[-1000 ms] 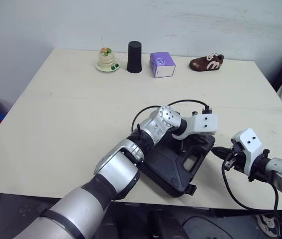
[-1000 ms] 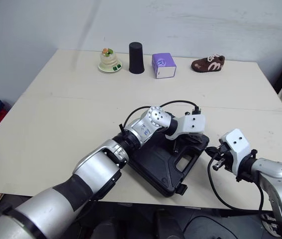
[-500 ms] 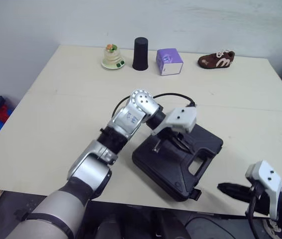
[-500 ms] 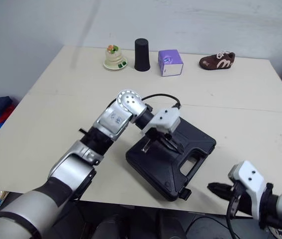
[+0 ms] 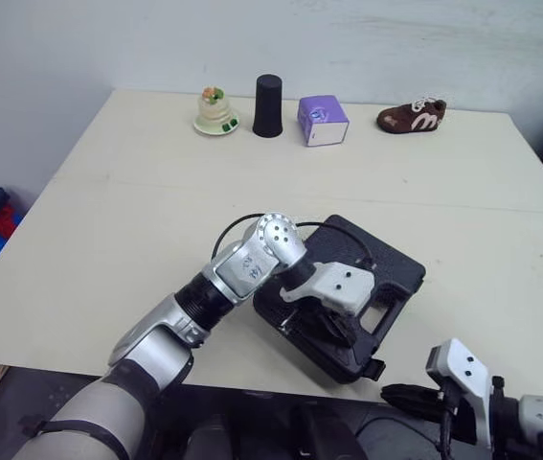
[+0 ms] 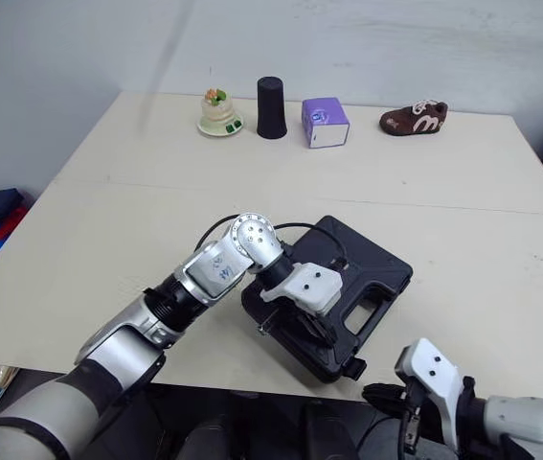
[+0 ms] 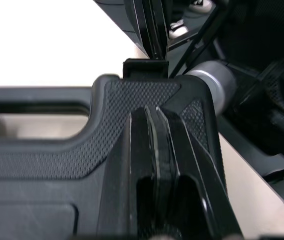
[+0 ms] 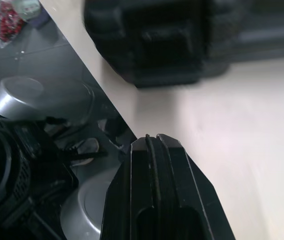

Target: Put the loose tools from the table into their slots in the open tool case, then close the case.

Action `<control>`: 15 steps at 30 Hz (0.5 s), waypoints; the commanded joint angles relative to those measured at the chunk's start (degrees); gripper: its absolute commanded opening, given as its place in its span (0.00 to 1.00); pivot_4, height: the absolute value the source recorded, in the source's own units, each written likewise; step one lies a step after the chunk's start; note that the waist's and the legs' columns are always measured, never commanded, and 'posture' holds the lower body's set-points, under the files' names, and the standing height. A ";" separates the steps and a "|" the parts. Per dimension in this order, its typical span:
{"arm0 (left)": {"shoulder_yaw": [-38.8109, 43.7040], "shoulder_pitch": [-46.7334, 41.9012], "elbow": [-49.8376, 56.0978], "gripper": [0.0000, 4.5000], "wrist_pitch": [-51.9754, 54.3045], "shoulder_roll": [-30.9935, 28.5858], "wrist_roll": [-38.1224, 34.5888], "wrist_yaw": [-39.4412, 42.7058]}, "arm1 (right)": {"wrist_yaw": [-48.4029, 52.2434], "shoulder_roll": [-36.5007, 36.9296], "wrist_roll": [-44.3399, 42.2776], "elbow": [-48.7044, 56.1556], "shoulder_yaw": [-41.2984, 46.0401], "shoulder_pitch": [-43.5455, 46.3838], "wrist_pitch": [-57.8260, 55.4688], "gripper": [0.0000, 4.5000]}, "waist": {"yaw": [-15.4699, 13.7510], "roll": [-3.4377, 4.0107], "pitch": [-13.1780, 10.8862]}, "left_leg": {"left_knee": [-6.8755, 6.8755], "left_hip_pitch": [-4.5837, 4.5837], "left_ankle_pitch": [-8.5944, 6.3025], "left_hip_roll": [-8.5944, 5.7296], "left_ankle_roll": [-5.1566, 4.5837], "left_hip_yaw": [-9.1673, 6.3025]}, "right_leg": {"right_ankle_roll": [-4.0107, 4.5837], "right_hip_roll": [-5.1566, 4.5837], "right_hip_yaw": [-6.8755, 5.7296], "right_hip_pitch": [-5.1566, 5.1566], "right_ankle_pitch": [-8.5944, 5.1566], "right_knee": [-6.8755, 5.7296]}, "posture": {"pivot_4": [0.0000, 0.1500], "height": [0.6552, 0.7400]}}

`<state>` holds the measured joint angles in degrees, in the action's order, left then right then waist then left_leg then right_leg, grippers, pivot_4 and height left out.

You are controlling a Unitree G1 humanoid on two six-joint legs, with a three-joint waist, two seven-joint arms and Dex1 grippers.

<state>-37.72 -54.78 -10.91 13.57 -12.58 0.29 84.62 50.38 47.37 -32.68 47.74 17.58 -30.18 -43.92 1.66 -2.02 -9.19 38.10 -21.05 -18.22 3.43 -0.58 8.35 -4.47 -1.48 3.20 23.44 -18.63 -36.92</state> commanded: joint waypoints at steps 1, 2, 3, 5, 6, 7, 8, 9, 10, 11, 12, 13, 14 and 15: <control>-6.10 2.63 -3.79 0.01 -3.99 -1.62 7.95 -3.42 | -1.54 -0.98 -2.50 1.88 -0.76 2.08 -0.34 0.00 | -0.05 -0.17 0.14 | 0.00 0.02 0.00 0.00 0.00 -0.01 | 0.00 -0.01 0.00 -0.04 0.00 0.01 | 1.00 0.98; -6.49 2.83 -4.37 0.01 -4.79 -1.61 8.58 -4.20 | -2.17 -1.50 -3.20 1.66 -1.01 3.06 -0.48 0.00 | -0.07 -0.32 0.24 | 0.00 0.05 0.00 0.00 0.00 -0.02 | 0.01 -0.01 -0.01 -0.08 0.00 0.02 | 1.00 0.98; -6.82 3.01 -4.65 0.01 -5.44 -1.76 8.90 -4.45 | -2.95 -2.07 -4.20 1.56 -1.15 4.17 -1.04 0.00 | -0.13 -0.46 0.34 | 0.00 0.08 0.00 0.01 -0.01 -0.04 | 0.01 -0.01 -0.02 -0.13 0.01 0.03 | 1.00 0.98; -7.09 3.30 -4.73 0.01 -6.67 -2.14 8.82 -4.12 | -4.95 -3.07 -6.68 1.63 -0.96 6.49 -3.04 0.00 | -0.13 -0.60 0.39 | 0.00 0.23 -0.03 0.01 -0.07 -0.06 | 0.03 -0.06 -0.04 -0.35 0.02 0.13 | 1.00 0.98; -7.07 3.38 -4.78 0.01 -6.93 -2.15 8.74 -4.03 | -5.64 -3.41 -7.59 1.80 -0.81 7.48 -3.75 0.00 | -0.05 -0.62 0.39 | -0.01 0.42 -0.05 0.02 -0.11 -0.06 | 0.10 -0.07 -0.05 -0.60 0.02 0.27 | 1.00 0.98; -6.89 3.46 -4.81 0.01 -6.78 -2.05 8.58 -4.11 | -6.27 -3.59 -8.81 2.15 -0.38 8.33 -4.67 0.00 | -0.01 -0.61 0.39 | -0.09 0.68 -0.09 0.10 -0.16 -0.05 | 0.39 -0.07 -0.06 -0.98 -0.03 0.58 | 1.00 0.98; -6.75 3.50 -4.95 0.01 -6.66 -1.92 8.50 -4.27 | -6.59 -3.49 -9.63 2.47 -0.05 8.76 -5.46 0.00 | 0.12 -0.59 0.40 | -0.15 0.72 -0.11 0.17 -0.20 -0.04 | 0.73 -0.07 -0.10 -1.24 -0.08 0.90 | 1.00 0.98; -6.69 3.51 -5.06 0.01 -6.59 -1.86 8.46 -4.38 | -6.33 -3.02 -9.81 2.97 0.14 8.68 -5.65 0.00 | 0.21 -0.56 0.42 | -0.23 0.72 -0.12 0.22 -0.20 0.05 | 0.92 -0.09 -0.10 -1.42 -0.14 1.10 | 1.00 0.98; -6.61 3.42 -5.19 0.01 -6.49 -1.78 8.41 -4.44 | -6.11 -2.49 -9.75 3.26 0.16 8.49 -5.72 0.00 | 0.26 -0.55 0.43 | -0.27 0.84 -0.19 0.23 -0.13 0.06 | 0.93 -0.10 -0.11 -1.61 -0.13 1.21 | 1.00 0.98; -6.56 3.27 -5.43 0.01 -6.52 -1.68 8.37 -4.45 | -6.02 -2.18 -9.46 3.27 0.08 8.54 -5.45 0.00 | 0.25 -0.55 0.47 | -0.31 0.95 -0.26 0.23 -0.05 0.05 | 0.92 -0.11 -0.11 -1.77 -0.12 1.33 | 1.00 0.98; -6.51 3.15 -5.60 0.01 -6.42 -1.61 8.31 -4.46 | -6.27 -2.17 -9.18 3.20 0.08 8.71 -5.12 0.00 | 0.21 -0.56 0.47 | -0.34 0.96 -0.26 0.23 -0.05 0.05 | 0.92 -0.11 -0.11 -1.79 -0.11 1.35 | 1.00 0.98; -6.48 3.08 -5.71 0.01 -6.34 -1.58 8.27 -4.48 | -6.55 -2.25 -9.04 3.12 0.12 8.91 -4.89 0.00 | 0.19 -0.55 0.48 | -0.35 0.96 -0.26 0.23 -0.04 0.05 | 0.92 -0.11 -0.11 -1.79 -0.11 1.36 | 1.00 0.98; -6.49 3.00 -5.98 0.01 -6.45 -1.54 8.31 -4.54 | -6.47 -2.26 -8.89 3.00 0.02 9.32 -4.38 0.00 | 0.19 -0.55 0.48 | -0.37 0.96 -0.26 0.23 -0.05 0.05 | 0.92 -0.11 -0.11 -1.78 -0.11 1.38 | 1.00 0.98; -6.51 2.98 -6.13 0.01 -6.51 -1.52 8.36 -4.60 | -6.32 -2.25 -8.74 2.93 -0.11 9.62 -3.93 0.00 | 0.20 -0.54 0.48 | -0.38 0.96 -0.25 0.23 -0.06 0.05 | 0.92 -0.11 -0.12 -1.78 -0.11 1.38 | 1.00 0.98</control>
<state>-38.87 -53.67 -12.10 6.08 -13.18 2.37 80.28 44.13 45.30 -39.78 47.57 16.22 -22.84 -51.16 1.85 -2.56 -8.71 37.72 -20.10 -18.46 3.66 -0.65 8.40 -3.55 -1.58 3.08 21.66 -18.75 -35.54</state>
